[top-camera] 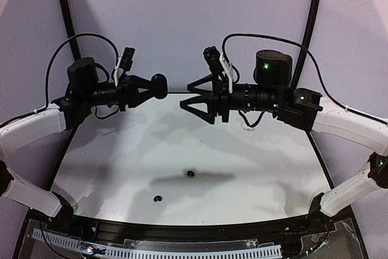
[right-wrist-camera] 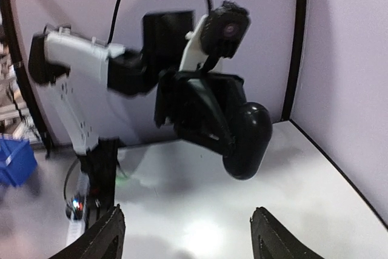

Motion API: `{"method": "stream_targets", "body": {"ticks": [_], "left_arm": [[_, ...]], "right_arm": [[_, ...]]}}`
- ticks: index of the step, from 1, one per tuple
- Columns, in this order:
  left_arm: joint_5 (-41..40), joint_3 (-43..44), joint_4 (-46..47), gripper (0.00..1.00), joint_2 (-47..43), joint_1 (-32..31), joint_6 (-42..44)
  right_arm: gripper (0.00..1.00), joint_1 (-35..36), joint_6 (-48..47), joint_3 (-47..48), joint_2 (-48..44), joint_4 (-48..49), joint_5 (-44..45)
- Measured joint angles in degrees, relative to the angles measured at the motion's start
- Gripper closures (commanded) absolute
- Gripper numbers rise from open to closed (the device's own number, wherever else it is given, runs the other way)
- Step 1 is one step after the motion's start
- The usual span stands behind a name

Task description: Insert the wireless bluetooth earbuds into the charging case

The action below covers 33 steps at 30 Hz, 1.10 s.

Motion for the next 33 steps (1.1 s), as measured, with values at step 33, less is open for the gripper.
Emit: {"method": "stream_targets", "body": {"ticks": [33], "left_arm": [[1.64, -5.27, 35.06, 0.99, -0.24, -2.84, -25.99]], "right_arm": [[0.67, 0.72, 11.85, 8.44, 13.79, 18.1, -4.96]]}}
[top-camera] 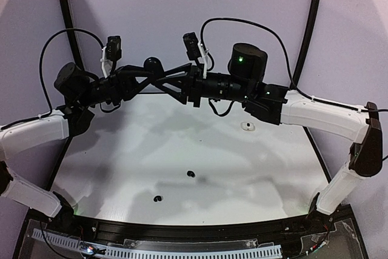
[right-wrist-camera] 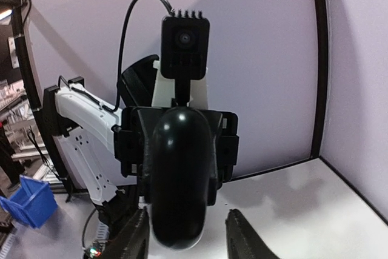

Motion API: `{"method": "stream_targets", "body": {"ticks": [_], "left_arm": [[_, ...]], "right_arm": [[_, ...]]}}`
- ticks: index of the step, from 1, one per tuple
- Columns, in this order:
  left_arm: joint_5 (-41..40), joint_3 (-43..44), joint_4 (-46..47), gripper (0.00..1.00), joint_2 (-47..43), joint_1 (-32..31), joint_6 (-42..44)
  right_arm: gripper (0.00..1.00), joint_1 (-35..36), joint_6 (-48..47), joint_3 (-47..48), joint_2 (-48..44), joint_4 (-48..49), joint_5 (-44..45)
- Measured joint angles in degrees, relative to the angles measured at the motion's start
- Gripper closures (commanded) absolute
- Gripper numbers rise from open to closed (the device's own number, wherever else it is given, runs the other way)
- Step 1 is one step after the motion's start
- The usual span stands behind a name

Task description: Insert the wireless bluetooth earbuds into the charging case

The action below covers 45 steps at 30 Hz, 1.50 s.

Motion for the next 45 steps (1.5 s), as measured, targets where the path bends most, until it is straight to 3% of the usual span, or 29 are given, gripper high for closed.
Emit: {"method": "stream_targets", "body": {"ticks": [4, 9, 11, 12, 14, 17, 18, 21, 23, 30, 35, 41, 45], "left_arm": [[-0.15, 0.0, -0.31, 0.99, 0.0, -0.22, 0.63], [-0.42, 0.0, -1.55, 0.99, -0.13, -0.24, 2.4], [-0.44, 0.0, -2.45, 0.98, -0.33, -0.26, 3.04], [-0.39, 0.0, -3.02, 0.94, -0.46, -0.26, 3.5], [-0.07, 0.0, -4.22, 0.48, -0.66, -0.26, 4.55], [1.55, 0.57, -8.79, 0.21, -0.68, -0.26, 8.41], [2.32, 1.03, -12.2, 0.17, -0.66, -0.24, 10.38], [3.96, 3.06, -23.17, 0.15, -0.66, -0.11, 18.91], [4.76, 5.57, -33.48, 0.15, -0.66, 0.22, 29.44], [5.49, 12.33, -55.54, 0.26, -0.42, 0.48, 51.71], [6.47, 13.03, -60.43, 0.41, -0.39, 0.48, 56.33], [7.54, 13.35, -62.14, 0.61, -0.42, 0.48, 57.55], [7.87, 13.35, -63.1, 0.58, -0.42, 0.48, 58.1]], "right_arm": [[0.76, 0.0, -0.02, 0.92, 1.14, -0.44, -1.03], [1.0, 0.0, 0.07, 0.92, 1.16, -0.87, -1.6], [1.0, -0.02, -0.07, 0.92, 1.16, -1.18, -1.77], [1.0, -0.02, -0.35, 0.92, 1.16, -1.44, -1.84], [1.0, -0.02, -1.01, 0.92, 1.09, -2.21, -1.9], [1.0, 0.0, -3.41, 1.05, 0.52, -5.9, -1.38], [1.0, 0.0, -4.5, 1.2, 0.11, -8.26, -0.85], [1.0, 0.0, -8.26, 2.36, -1.55, -16.52, 0.74], [1.0, 0.0, -11.78, 5.09, -2.38, -23.85, 1.9], [1.0, 0.42, -22.88, 23.76, 1.14, -51.12, 5.14], [1.0, 1.88, -27.93, 33.48, 7.8, -63.47, 7.85], [1.0, 2.58, -30.34, 34.29, 11.04, -68.37, 9.46], [1.0, 2.58, -30.64, 33.9, 10.62, -68.15, 9.49]]}}
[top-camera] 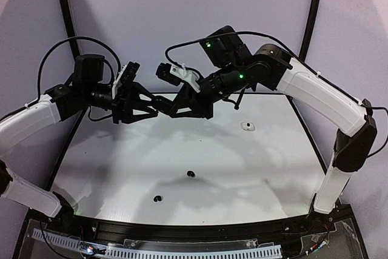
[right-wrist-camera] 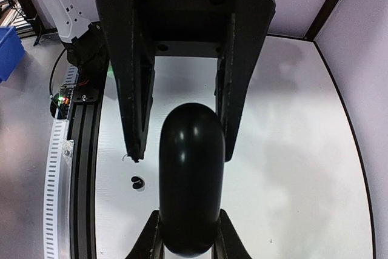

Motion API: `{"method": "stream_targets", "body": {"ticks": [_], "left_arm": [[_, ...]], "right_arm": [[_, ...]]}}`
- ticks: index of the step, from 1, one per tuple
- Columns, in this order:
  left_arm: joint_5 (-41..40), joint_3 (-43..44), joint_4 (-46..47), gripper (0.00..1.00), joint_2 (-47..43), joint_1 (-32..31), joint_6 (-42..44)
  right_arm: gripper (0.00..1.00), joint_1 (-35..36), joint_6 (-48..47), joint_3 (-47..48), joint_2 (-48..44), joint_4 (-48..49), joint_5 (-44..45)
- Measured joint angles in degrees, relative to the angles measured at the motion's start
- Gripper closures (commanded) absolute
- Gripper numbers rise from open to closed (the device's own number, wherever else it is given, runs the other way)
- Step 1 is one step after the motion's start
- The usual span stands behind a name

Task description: Insert the wireless bluetooth earbuds into the charging case

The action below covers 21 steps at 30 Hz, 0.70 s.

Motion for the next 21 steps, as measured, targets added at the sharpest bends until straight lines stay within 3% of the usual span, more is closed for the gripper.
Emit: {"method": "stream_targets", "body": {"ticks": [8, 13, 21], "left_arm": [[0.09, 0.0, 0.17, 0.62, 0.0, 0.0, -1.53], [0.0, 0.0, 0.85, 0.73, 0.0, -0.02, -2.47], [0.09, 0.0, 1.38, 0.77, 0.0, -0.09, -3.21]], "right_arm": [[1.0, 0.02, -0.33, 0.0, -0.31, 0.94, -0.02], [1.0, 0.07, -0.66, 0.0, -0.31, 0.98, -0.2], [1.0, 0.22, -1.05, 0.02, -0.31, 0.98, -0.48]]}}
